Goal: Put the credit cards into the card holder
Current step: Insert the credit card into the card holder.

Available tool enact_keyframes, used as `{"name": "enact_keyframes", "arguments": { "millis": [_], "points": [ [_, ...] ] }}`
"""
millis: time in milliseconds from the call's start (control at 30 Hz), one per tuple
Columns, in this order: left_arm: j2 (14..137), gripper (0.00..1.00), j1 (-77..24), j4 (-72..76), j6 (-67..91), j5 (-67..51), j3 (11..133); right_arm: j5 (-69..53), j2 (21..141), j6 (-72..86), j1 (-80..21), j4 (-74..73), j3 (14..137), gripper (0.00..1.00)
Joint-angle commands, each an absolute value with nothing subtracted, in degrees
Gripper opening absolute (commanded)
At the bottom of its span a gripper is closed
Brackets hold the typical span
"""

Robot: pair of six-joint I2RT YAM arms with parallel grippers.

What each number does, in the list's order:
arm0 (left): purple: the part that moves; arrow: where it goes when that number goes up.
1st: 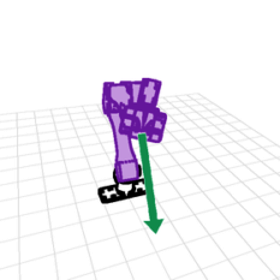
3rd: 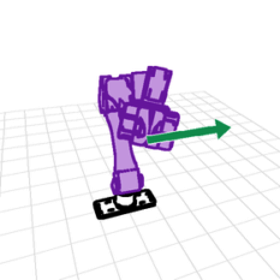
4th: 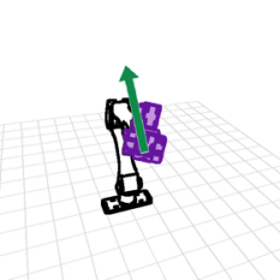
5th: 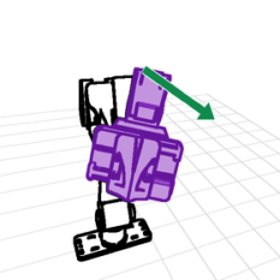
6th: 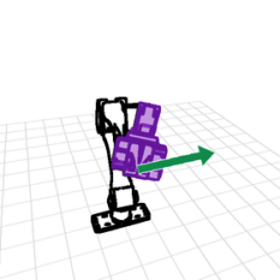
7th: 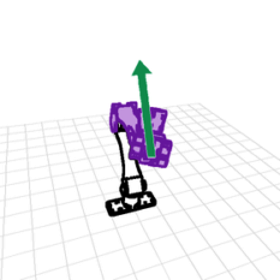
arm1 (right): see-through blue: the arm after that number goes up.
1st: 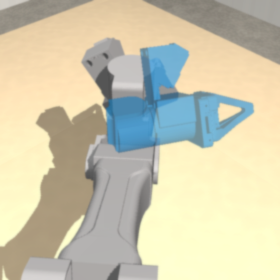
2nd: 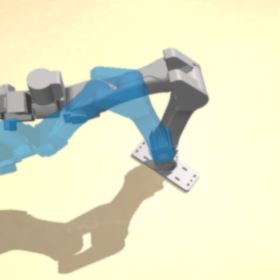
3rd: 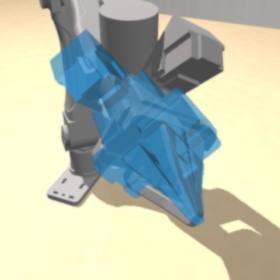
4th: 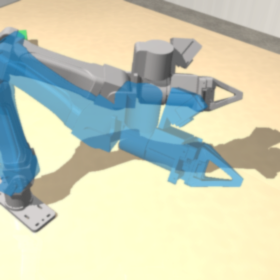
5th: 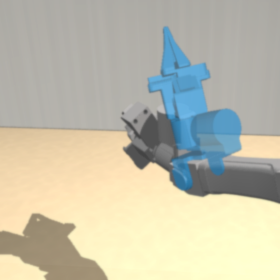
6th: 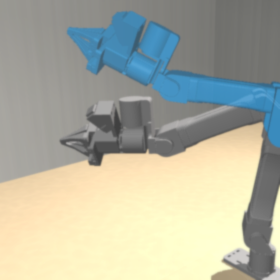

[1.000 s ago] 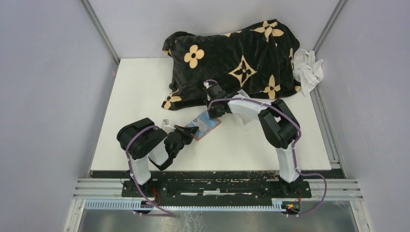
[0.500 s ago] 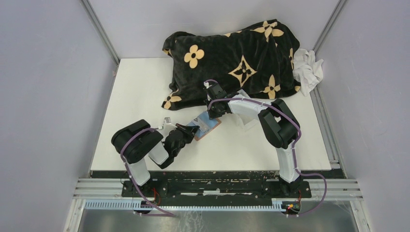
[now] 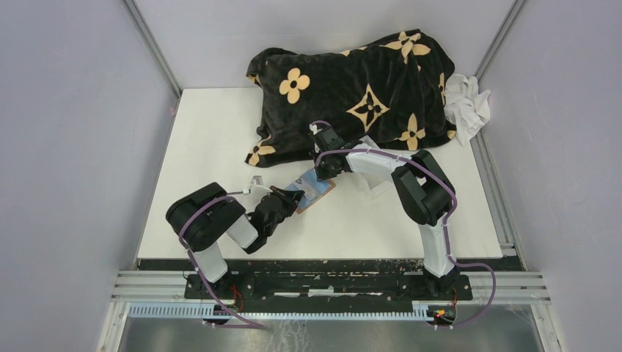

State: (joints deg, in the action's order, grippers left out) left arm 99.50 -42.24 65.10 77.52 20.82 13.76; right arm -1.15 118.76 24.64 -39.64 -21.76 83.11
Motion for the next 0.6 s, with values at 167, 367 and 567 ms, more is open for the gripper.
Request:
{"name": "enact_keyframes", "arguments": {
  "millis": [167,367,567],
  "points": [
    [102.0,0.03,-43.0,66.6,74.3,22.7,16.4,0.0,120.5,24.9,-39.4,-22.9,81.0,0.01],
    [103.6,0.03,-43.5,66.7,74.3,23.2,17.7,0.1,120.3,24.7,-39.4,-23.1,80.9,0.01],
    [105.4,0.03,-43.9,66.6,74.3,23.4,19.4,0.0,120.3,24.7,-39.4,-23.1,80.9,0.01]
  ]
}}
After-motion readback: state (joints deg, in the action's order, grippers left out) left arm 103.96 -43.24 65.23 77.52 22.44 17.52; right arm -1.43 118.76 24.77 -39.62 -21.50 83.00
